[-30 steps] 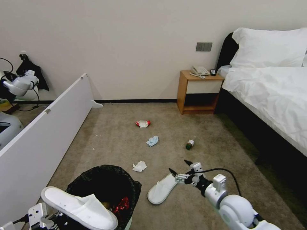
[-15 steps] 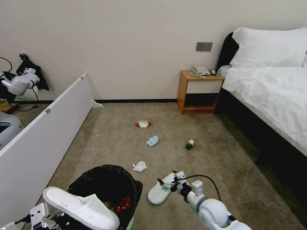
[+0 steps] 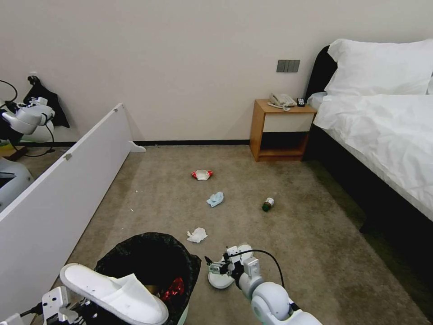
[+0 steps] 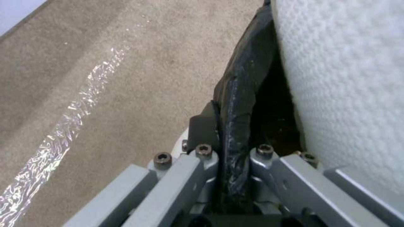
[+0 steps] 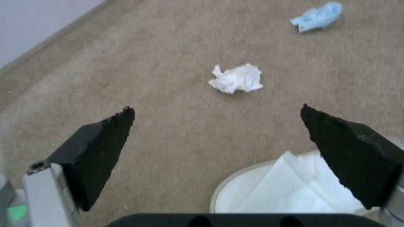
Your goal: Pick up the trash bin, then pick up the garbage from the floor and place it into the trash bin.
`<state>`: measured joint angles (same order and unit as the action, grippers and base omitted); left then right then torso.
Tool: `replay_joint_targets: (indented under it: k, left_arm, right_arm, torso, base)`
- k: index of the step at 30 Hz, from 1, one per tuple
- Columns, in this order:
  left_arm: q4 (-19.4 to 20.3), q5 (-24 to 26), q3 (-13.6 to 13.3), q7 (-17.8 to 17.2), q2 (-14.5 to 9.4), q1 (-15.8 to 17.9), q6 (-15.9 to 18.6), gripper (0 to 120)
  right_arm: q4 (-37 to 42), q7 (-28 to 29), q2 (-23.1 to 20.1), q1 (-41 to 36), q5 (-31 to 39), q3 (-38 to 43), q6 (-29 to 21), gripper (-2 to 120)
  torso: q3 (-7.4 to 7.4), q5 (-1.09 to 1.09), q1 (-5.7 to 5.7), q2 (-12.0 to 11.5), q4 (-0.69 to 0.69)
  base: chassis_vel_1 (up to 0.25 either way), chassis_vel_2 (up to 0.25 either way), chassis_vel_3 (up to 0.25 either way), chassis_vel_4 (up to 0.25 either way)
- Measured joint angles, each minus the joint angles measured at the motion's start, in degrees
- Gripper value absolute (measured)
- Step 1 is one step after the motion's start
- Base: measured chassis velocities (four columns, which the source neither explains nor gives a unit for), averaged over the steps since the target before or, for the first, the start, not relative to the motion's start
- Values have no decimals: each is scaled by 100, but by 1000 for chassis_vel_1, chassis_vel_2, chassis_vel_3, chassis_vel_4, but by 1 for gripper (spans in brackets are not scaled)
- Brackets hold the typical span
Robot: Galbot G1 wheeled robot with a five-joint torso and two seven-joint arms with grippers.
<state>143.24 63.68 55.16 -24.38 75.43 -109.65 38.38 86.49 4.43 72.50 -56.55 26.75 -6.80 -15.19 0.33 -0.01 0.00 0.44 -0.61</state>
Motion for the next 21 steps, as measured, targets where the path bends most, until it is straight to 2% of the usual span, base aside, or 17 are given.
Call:
replay_joint_targets:
  k: [13, 21]
  left_arm:
    - [0, 23, 26, 1, -17, -1, -2, 2]
    - [0, 24, 29, 1, -19, 4, -2, 2]
  right_arm:
    - [-404, 328, 109, 32, -357, 232, -456, 100]
    - [-820, 348, 302, 190, -382, 357, -456, 100]
  torso:
    - [0, 1, 0, 0, -1]
    - [0, 1, 0, 0, 0]
  base:
    - [0, 0, 0, 0]
    - [0, 0, 0, 0]
